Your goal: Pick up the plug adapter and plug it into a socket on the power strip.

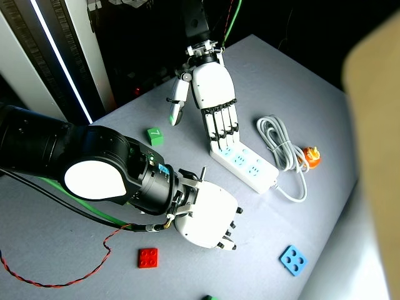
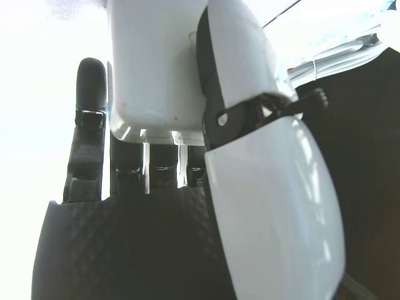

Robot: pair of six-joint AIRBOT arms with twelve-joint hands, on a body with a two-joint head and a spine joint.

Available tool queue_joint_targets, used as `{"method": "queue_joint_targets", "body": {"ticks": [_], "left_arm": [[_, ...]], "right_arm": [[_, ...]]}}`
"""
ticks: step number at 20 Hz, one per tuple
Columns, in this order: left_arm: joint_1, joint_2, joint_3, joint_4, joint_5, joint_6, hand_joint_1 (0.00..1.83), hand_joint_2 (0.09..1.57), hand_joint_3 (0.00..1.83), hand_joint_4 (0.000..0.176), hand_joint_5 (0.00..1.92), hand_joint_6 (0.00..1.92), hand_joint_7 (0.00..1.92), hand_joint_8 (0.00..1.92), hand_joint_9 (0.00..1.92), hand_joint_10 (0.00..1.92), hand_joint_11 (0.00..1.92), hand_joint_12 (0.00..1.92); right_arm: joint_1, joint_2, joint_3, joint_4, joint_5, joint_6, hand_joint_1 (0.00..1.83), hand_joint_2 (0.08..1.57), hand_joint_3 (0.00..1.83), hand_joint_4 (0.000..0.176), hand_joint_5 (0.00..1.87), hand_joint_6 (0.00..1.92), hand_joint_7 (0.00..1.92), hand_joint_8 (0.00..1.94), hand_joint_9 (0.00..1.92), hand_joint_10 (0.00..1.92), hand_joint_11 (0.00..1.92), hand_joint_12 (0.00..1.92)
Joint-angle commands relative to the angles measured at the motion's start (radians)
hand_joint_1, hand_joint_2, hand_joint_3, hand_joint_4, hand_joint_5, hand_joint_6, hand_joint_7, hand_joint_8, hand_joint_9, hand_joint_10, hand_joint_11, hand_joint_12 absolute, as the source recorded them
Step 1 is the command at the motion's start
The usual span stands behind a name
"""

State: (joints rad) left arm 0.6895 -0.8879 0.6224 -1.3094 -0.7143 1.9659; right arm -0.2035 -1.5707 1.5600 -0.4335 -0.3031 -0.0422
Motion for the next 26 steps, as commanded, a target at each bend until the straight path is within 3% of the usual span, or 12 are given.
{"method": "queue_joint_targets", "body": {"ticks": [1, 2, 3, 4, 5, 6, 8, 10, 14, 17, 20, 26], "left_arm": [[-0.004, -0.003, 0.004, 0.009, -0.027, -0.002, 0.00, 1.19, 0.00, 0.000, 0.05, 0.00, 0.08, 0.00, 0.06, 0.00, 0.00, 0.14], [-0.004, -0.004, 0.003, 0.009, -0.027, -0.002, 0.00, 1.19, 0.00, 0.000, 0.05, 0.00, 0.09, 0.00, 0.07, 0.00, 0.00, 0.14], [-0.004, -0.004, 0.003, 0.009, -0.027, -0.002, 0.00, 1.19, 0.00, 0.000, 0.04, 0.00, 0.08, 0.00, 0.06, 0.00, 0.00, 0.13], [-0.004, -0.004, 0.002, 0.009, -0.027, -0.002, 0.00, 1.19, 0.00, 0.000, 0.06, 0.00, 0.11, 0.00, 0.08, 0.00, 0.00, 0.18], [-0.004, -0.003, 0.002, 0.009, -0.027, -0.002, 0.00, 1.19, 0.00, 0.000, 0.07, 0.00, 0.12, 0.00, 0.09, 0.00, 0.00, 0.21], [-0.006, -0.003, 0.002, 0.009, -0.027, -0.002, 0.00, 1.19, 0.00, 0.000, 0.07, 0.00, 0.12, 0.00, 0.09, 0.00, 0.00, 0.21], [-0.011, -0.004, 0.003, 0.009, -0.028, -0.002, 0.00, 1.18, 0.00, 0.000, 0.05, 0.00, 0.11, 0.00, 0.09, 0.00, 0.00, 0.19], [-0.015, -0.004, 0.003, 0.009, -0.028, -0.002, 0.00, 1.19, 0.00, 0.000, 0.05, 0.00, 0.11, 0.00, 0.08, 0.00, 0.00, 0.19], [-0.018, -0.004, 0.003, 0.000, -0.028, -0.001, 0.00, 1.19, 0.00, 0.000, 0.05, 0.00, 0.12, 0.00, 0.10, 0.00, 0.00, 0.23], [-0.020, -0.004, 0.005, -0.005, -0.028, 0.000, 0.00, 1.19, 0.00, 0.000, 0.06, 0.00, 0.13, 0.00, 0.11, 0.01, 0.00, 0.25], [-0.021, -0.004, 0.008, -0.005, -0.028, 0.000, 0.00, 1.19, 0.00, 0.000, 0.05, 0.00, 0.13, 0.00, 0.12, 0.00, 0.00, 0.28], [-0.022, -0.004, 0.010, -0.005, -0.029, 0.000, 0.00, 1.19, 0.00, 0.000, 0.06, 0.00, 0.12, 0.01, 0.11, 0.00, 0.00, 0.26]], "right_arm": [[0.007, 0.006, 0.002, -0.002, 0.064, 0.005, 1.21, 1.14, 0.00, 0.005, 0.85, 1.15, 1.01, 0.95, 1.05, 0.02, 0.31, 1.36], [0.007, 0.007, 0.002, -0.002, 0.064, 0.004, 1.21, 1.14, 0.00, 0.011, 0.87, 1.14, 1.00, 0.96, 1.07, 0.02, 0.38, 1.37], [0.007, 0.007, 0.002, -0.002, 0.065, 0.000, 1.22, 1.11, 0.00, 0.000, 0.95, 0.96, 1.04, 0.97, 1.17, 0.06, 0.56, 1.33], [0.007, 0.008, 0.002, -0.002, 0.065, -0.003, 1.35, 1.07, 0.00, 0.000, 1.06, 0.70, 1.11, 0.81, 1.02, 0.92, 0.67, 1.26], [0.008, 0.009, 0.002, -0.002, 0.065, -0.006, 1.38, 1.06, 0.00, 0.000, 1.10, 0.59, 1.14, 0.78, 1.00, 1.08, 0.72, 1.22], [0.011, 0.010, 0.001, -0.002, 0.065, -0.010, 1.38, 1.06, 0.00, 0.000, 1.10, 0.59, 1.14, 0.78, 1.00, 1.08, 0.72, 1.22], [0.021, 0.023, -0.007, -0.002, 0.093, -0.031, 1.27, 1.06, 0.00, 0.000, 1.06, 0.71, 1.17, 0.81, 1.12, 0.54, 0.81, 1.10], [0.036, 0.047, -0.037, -0.002, 0.129, -0.090, 1.26, 1.07, 0.00, 0.000, 1.03, 0.78, 1.15, 0.83, 1.18, 0.38, 0.82, 1.09], [0.069, 0.064, -0.055, -0.002, 0.052, -0.152, 1.24, 1.09, 0.00, 0.000, 0.95, 0.93, 1.11, 0.87, 1.22, 0.21, 0.80, 1.09], [0.098, 0.059, -0.056, -0.024, -0.037, -0.200, 1.25, 1.08, 0.00, 0.000, 1.00, 0.85, 1.15, 0.82, 1.24, 0.20, 0.80, 1.10], [0.128, 0.038, -0.071, -0.322, -0.130, -0.085, 1.25, 1.08, 0.00, 0.000, 1.00, 0.86, 1.14, 0.84, 1.23, 0.17, 0.75, 1.15], [0.187, -0.021, -0.083, -0.528, -0.264, 0.087, 1.25, 1.07, 0.00, 0.000, 1.02, 0.83, 1.14, 0.84, 1.23, 0.16, 0.74, 1.15]]}}
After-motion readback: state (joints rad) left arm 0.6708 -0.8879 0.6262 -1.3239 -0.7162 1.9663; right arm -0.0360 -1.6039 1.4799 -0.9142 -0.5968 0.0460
